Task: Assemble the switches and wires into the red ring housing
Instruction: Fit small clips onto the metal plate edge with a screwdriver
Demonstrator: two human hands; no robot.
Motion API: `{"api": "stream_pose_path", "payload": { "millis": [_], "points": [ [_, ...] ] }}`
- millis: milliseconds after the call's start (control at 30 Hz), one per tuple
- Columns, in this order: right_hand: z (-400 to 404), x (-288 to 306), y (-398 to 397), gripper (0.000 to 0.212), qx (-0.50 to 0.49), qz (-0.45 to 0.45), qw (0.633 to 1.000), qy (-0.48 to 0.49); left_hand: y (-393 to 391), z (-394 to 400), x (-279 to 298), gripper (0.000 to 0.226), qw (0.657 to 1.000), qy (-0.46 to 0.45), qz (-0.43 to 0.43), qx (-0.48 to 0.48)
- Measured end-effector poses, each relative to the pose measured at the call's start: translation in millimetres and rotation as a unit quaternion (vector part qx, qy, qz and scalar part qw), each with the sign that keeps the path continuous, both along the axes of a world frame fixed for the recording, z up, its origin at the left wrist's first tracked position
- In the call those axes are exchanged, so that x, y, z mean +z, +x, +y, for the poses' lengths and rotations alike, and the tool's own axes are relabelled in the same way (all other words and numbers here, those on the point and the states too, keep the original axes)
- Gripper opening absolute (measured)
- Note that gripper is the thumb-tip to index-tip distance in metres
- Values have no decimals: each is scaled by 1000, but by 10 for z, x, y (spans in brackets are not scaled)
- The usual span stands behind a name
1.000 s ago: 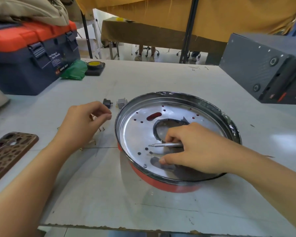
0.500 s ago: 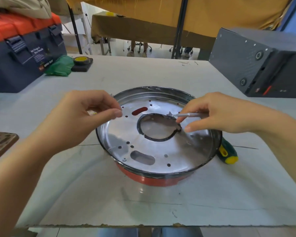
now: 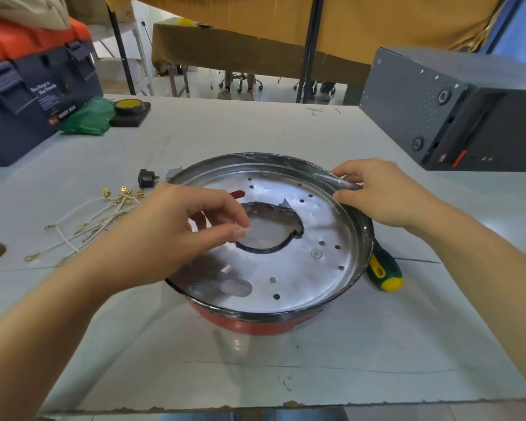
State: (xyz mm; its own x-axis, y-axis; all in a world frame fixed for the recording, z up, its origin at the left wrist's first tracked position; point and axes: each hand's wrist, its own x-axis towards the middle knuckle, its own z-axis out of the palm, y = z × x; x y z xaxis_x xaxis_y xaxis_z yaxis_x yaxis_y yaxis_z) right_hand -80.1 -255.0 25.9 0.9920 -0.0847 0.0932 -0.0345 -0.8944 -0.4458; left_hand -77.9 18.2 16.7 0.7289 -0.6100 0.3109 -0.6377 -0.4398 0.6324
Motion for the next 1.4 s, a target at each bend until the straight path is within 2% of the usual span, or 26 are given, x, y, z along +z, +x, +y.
{"api": "stream_pose_path", "payload": {
  "millis": [100, 367, 467, 567, 633, 867, 1200, 1400],
  "points": [
    [14, 13, -52, 29, 1, 18, 1000, -9, 16, 21, -6, 6, 1000, 14, -5, -3],
    [78, 101, -335, 25, 12, 52, 997, -47, 96, 146, 43, 14, 997, 78, -27, -1],
    [94, 76, -409, 21, 18, 49, 997, -62, 85, 143, 62, 8, 995, 93, -41, -3],
    [76, 50, -426, 19, 23, 45, 997, -64, 26, 82, 107, 17, 994, 99, -45, -28],
    [63, 44, -421, 22, 18, 42, 998, -34, -17, 8, 125, 13, 993, 93, -43, -60],
    [79, -23, -419, 20, 5, 21, 999, 37, -121, -266, 118, 13, 986, 90, 14, -137],
    [107, -33, -404, 18, 1, 1, 1000, 5, -131, -289, 83, 7, 978, 112, 47, -169],
    [121, -56, -413, 20, 11, -16, 1000, 7, -160, -349, 137, 15, 973, 119, 47, -190]
  ]
}}
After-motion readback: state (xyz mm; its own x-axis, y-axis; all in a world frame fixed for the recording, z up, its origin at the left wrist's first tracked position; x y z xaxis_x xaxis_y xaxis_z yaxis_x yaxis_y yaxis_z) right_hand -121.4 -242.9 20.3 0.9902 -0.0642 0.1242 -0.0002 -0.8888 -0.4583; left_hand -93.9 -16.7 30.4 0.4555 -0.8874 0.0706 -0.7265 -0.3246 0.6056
